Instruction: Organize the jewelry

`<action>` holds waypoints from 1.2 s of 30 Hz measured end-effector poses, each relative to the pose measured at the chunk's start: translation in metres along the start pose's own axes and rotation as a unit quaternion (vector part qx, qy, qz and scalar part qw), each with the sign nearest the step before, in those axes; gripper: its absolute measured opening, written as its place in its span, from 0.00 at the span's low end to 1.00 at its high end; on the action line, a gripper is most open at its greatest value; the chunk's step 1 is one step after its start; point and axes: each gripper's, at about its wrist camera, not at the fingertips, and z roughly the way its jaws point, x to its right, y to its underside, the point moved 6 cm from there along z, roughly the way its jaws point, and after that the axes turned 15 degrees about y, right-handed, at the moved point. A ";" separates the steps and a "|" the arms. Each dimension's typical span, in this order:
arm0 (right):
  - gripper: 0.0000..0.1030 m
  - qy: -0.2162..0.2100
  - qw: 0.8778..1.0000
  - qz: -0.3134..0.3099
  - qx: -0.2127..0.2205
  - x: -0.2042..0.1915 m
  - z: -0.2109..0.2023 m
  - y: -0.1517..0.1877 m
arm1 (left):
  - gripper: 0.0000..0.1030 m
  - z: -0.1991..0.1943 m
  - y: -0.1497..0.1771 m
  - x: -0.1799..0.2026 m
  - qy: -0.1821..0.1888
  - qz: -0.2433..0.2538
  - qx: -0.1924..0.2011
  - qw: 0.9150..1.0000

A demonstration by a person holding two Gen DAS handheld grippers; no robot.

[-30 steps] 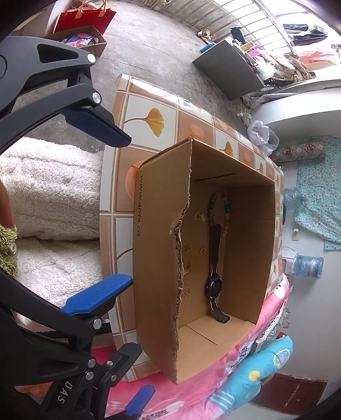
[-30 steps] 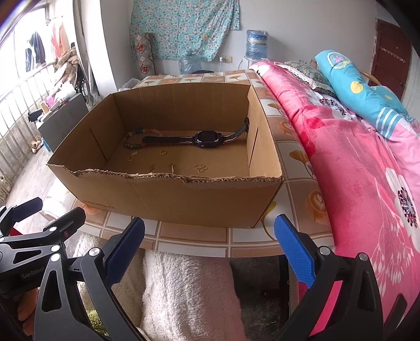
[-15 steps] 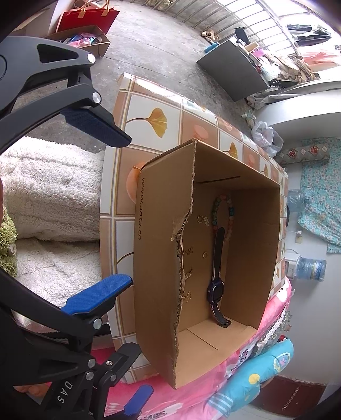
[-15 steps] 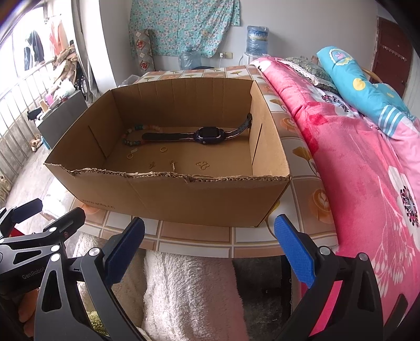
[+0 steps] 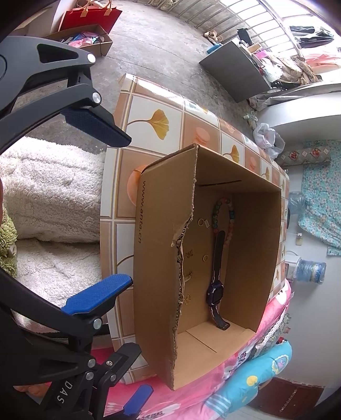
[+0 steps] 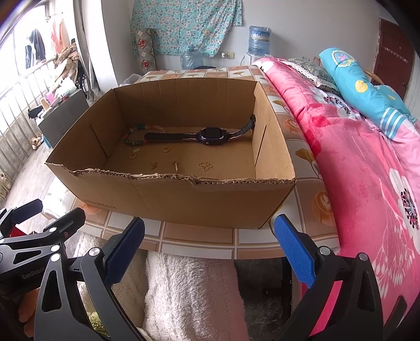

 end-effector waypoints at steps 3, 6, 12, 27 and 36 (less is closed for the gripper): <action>0.94 0.001 1.000 0.001 0.000 0.000 0.000 -0.001 | 0.91 0.000 0.001 0.001 0.001 0.001 0.000 1.000; 0.94 0.001 1.000 0.000 0.001 0.001 -0.001 0.000 | 0.91 0.000 0.001 0.002 0.001 0.001 0.000 1.000; 0.94 0.000 1.000 0.001 0.000 0.002 -0.001 0.001 | 0.91 0.000 0.001 0.002 0.001 0.000 0.000 1.000; 0.94 0.000 1.000 0.001 -0.003 0.001 0.001 0.002 | 0.91 0.000 0.001 0.002 0.002 0.000 -0.002 1.000; 0.94 -0.001 1.000 0.000 -0.002 0.001 0.003 0.002 | 0.91 0.000 0.003 0.002 0.003 -0.005 -0.004 1.000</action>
